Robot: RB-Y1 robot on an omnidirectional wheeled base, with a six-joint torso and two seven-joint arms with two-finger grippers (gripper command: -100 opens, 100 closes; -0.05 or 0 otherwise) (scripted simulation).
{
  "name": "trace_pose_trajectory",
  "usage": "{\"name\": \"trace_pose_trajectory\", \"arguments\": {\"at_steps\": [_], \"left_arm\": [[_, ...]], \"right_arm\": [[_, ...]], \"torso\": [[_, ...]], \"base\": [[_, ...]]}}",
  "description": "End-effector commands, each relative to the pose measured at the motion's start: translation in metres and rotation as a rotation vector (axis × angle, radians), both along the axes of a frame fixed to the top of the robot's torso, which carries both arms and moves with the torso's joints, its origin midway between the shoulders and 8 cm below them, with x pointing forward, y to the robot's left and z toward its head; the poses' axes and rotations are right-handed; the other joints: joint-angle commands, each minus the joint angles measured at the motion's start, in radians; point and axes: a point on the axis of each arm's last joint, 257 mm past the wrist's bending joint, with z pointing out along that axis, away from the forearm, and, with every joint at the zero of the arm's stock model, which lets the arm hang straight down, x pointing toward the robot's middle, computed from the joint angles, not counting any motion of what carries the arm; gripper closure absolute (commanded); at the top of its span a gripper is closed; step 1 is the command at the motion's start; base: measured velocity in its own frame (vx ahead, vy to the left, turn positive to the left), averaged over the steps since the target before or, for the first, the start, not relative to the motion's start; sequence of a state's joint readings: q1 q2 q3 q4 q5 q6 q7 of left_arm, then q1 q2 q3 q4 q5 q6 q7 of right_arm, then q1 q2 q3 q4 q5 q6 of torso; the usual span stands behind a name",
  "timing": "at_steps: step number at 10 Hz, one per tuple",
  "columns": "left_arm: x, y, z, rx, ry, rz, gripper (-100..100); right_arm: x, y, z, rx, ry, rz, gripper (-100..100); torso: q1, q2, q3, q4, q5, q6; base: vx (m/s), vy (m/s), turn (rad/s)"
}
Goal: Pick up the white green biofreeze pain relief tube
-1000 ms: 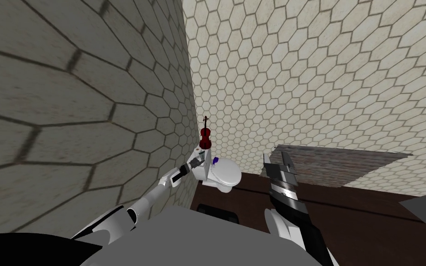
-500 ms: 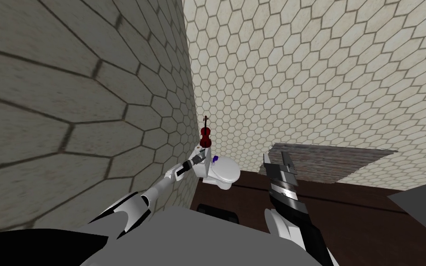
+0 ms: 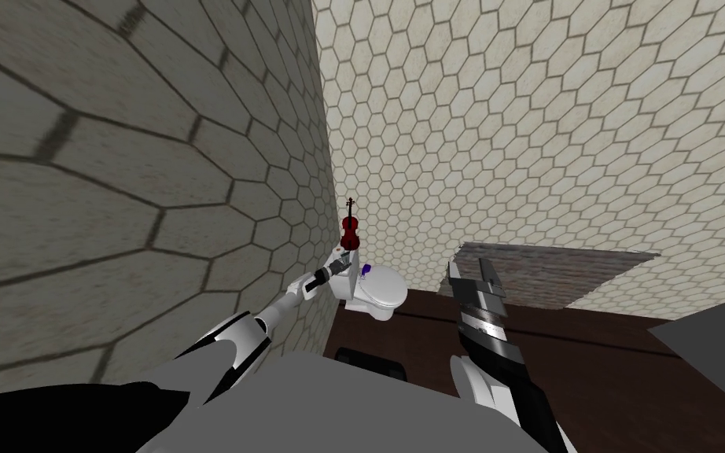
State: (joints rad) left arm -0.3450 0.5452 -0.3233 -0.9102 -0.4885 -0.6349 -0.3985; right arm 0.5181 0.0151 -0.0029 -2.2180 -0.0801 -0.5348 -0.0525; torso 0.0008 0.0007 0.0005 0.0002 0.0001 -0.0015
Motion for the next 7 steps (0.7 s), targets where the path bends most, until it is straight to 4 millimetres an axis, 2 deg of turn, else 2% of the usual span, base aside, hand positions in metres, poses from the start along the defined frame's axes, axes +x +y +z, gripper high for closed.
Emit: {"name": "trace_pose_trajectory", "arguments": {"at_steps": [1, 3, 4, 5, 6, 7], "left_arm": [[0.011, -0.009, 0.006, -0.008, -0.005, -0.012, -100], [0.025, -0.004, 0.014, 0.004, -0.013, 0.0, -100], [0.024, 0.001, 0.008, 0.008, 0.0, 0.01, -100], [0.023, -0.002, 0.01, 0.005, -0.006, 0.004, -100], [0.023, -0.002, 0.009, 0.006, -0.005, 0.005, 100], [0.023, -0.002, 0.009, 0.006, -0.005, 0.006, 100]], "right_arm": [[0.0, 0.0, 0.0, 0.0, 0.0, 0.0, 0], [0.0, 0.0, 0.0, 0.0, 0.0, 0.0, 0], [0.0, 0.0, 0.0, 0.0, 0.0, 0.0, 0], [0.0, 0.0, 0.0, 0.0, 0.0, 0.0, 0], [0.0, 0.0, 0.0, 0.0, 0.0, 0.0, 0], [0.0, 0.0, 0.0, 0.0, 0.0, 0.0, 0]], "torso": [[0.0, 0.0, 0.0, 0.0, 0.0, 0.0], [-0.001, 0.003, 0.002, 0.001, 0.0, 0.0], [-0.001, 0.002, 0.001, 0.001, 0.0, 0.0], [0.0, 0.0, 0.0, 0.0, 0.0, 0.0], [0.0, -0.001, 0.0, 0.0, 0.0, 0.0], [-0.001, -0.001, -0.001, 0.0, 0.0, 0.0]], "base": [[-0.068, 0.0, -0.029], [-0.065, -0.003, -0.007], [-0.012, 0.006, 0.0], [0.0, 0.0, 0.0], [0.0, 0.0, 0.0], [0.0, 0.0, 0.0]]}}
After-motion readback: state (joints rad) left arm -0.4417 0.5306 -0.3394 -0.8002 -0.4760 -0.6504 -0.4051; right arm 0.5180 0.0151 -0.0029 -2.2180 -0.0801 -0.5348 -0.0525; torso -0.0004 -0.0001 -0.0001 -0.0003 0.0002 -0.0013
